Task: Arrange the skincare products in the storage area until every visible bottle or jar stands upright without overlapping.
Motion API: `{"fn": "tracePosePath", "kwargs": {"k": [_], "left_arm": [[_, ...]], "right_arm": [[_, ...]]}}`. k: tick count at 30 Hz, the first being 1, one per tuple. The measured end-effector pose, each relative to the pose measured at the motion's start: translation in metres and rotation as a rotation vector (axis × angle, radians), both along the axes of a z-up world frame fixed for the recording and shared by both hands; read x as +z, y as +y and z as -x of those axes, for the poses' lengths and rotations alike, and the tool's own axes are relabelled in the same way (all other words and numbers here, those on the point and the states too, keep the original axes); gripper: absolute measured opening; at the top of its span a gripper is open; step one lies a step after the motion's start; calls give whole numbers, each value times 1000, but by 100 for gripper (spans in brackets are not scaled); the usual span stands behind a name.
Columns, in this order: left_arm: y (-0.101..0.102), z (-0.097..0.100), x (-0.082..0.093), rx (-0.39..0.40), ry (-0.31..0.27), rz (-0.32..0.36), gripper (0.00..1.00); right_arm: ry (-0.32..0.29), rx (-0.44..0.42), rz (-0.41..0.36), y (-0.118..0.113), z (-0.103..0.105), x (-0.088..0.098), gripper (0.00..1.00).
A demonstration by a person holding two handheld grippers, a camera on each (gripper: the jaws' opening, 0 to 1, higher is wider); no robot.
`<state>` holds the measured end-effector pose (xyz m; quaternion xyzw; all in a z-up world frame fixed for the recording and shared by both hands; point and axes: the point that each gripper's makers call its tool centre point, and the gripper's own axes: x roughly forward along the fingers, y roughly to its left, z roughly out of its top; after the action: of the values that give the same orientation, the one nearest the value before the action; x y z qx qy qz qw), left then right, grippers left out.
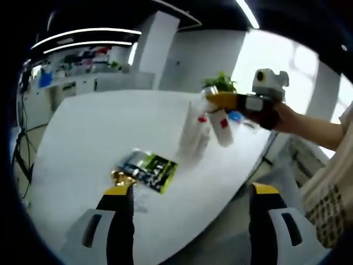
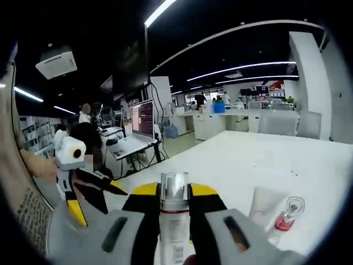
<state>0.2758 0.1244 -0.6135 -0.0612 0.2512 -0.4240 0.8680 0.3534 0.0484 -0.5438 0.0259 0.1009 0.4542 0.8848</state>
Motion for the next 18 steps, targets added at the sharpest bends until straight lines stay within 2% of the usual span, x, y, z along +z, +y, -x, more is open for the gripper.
{"fn": "tracePosePath", "kwargs": {"k": [1, 4, 6, 13, 18], "left_arm": [[-5, 0, 4, -13, -4, 19, 83], [-25, 1, 19, -69, -25, 71, 81], [-38, 0, 27, -100, -36, 95, 79], [-69, -1, 38, -198, -57, 115, 71], [-86, 0, 48, -262, -70, 138, 65]], "right_arm": [[1, 0, -13, 0, 0, 1, 19], [25, 30, -129, 0, 8, 12, 19], [33, 50, -164, -2, 13, 15, 19], [34, 92, -258, -6, 29, 31, 19], [32, 140, -293, -4, 41, 38, 19]]}}
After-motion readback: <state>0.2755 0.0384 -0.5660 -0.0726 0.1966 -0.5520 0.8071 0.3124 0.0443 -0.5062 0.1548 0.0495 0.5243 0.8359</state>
